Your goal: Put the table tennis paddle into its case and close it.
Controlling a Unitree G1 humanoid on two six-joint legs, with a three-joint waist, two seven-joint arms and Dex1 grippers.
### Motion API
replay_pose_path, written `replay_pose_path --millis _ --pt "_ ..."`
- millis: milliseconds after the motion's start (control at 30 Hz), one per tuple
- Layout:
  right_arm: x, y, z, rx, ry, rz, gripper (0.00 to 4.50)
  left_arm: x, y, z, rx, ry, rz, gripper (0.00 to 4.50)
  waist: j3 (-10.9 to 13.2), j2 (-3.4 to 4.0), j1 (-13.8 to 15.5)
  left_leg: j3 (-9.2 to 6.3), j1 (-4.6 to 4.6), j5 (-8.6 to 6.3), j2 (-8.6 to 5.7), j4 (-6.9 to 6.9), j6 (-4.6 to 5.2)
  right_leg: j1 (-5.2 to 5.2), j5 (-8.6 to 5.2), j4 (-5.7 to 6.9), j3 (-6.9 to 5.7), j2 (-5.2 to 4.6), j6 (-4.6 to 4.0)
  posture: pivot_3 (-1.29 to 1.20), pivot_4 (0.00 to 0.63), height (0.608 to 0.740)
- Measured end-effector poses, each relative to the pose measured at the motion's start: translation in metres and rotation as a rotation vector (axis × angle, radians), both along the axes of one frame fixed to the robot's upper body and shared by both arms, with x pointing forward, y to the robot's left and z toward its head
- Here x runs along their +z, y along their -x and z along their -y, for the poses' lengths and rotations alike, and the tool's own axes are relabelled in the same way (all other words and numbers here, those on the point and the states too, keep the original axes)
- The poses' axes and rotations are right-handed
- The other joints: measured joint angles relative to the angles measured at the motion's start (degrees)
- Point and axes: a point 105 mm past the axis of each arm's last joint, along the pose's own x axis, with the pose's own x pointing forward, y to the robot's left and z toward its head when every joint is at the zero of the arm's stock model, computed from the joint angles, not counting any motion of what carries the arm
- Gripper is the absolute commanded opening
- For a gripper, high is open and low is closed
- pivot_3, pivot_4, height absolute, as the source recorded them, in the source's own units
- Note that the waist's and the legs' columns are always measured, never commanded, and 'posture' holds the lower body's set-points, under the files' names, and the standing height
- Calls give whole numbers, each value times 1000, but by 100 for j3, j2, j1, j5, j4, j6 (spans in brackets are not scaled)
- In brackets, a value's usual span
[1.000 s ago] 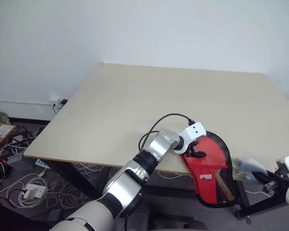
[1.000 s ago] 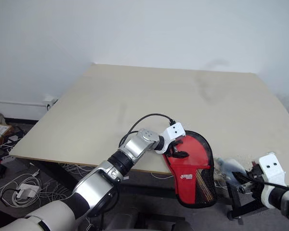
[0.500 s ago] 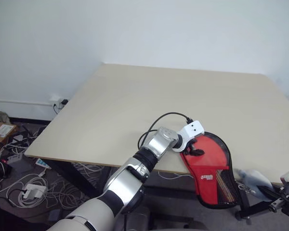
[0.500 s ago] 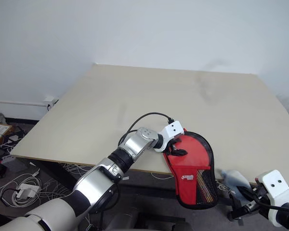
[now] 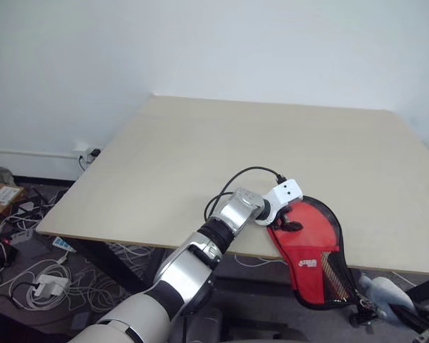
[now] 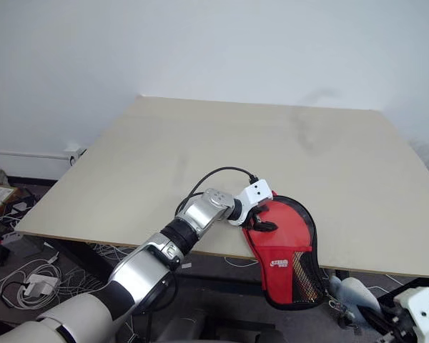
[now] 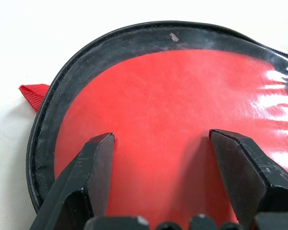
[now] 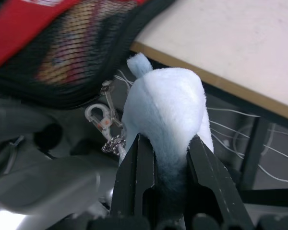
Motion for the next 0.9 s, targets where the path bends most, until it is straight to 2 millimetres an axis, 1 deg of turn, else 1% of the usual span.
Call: replay_pose_path --millis 200,300,400,467,500,567,767,800,900 --pt "5 16 -14 44 -28 -10 224 0 -1 0 -4 3 -3 3360 -6 2 1 3 0 -4 -3 -4 0 -2 -5 0 -7 -23 8 0 0 715" --pt "6 18 -21 64 -34 -18 224 0 -1 0 -4 3 -2 3360 -10 -3 0 6 0 -6 -5 -4 3 -4 -6 0 -10 -32 9 0 0 715" --pt "1 19 -22 47 -31 -55 224 -1 -1 1 -7 6 0 3360 -12 -6 -1 8 0 -8 -6 -5 3 -5 -6 -1 -10 -37 10 0 0 715" --pt "-2 19 -22 28 -60 -85 932 -1 -1 2 -9 7 1 3360 -13 -6 0 8 0 -8 -5 -6 3 -5 -6 -1 -11 -39 10 0 0 715" --pt "-2 19 -23 11 -94 -95 1157 -1 -2 2 -9 7 1 3360 -13 -7 -1 8 0 -8 -5 -6 3 -5 -6 -1 -11 -39 10 0 0 715" --pt "0 19 -23 -8 -141 -108 1916 -1 -2 1 -8 5 2 3360 -13 -7 -3 8 1 -8 -5 -6 3 -5 -6 -1 -10 -40 10 0 0 715" --pt "7 17 -18 -10 -125 -105 4107 -1 -5 0 -2 -3 3 3360 -17 -14 -20 10 1 -8 -6 -6 4 -5 -6 0 -10 -38 11 0 0 715" --pt "8 16 -17 -12 -121 -101 4331 -1 -5 0 -2 -3 3 3360 -17 -14 -25 10 1 -8 -6 -6 4 -5 -6 0 -10 -38 11 0 0 715" --pt "13 5 -13 -33 -99 -28 4331 -1 -6 0 3 -6 4 3360 -20 -18 -39 10 2 -8 -6 -6 3 -5 -6 0 -9 -37 11 0 0 715"
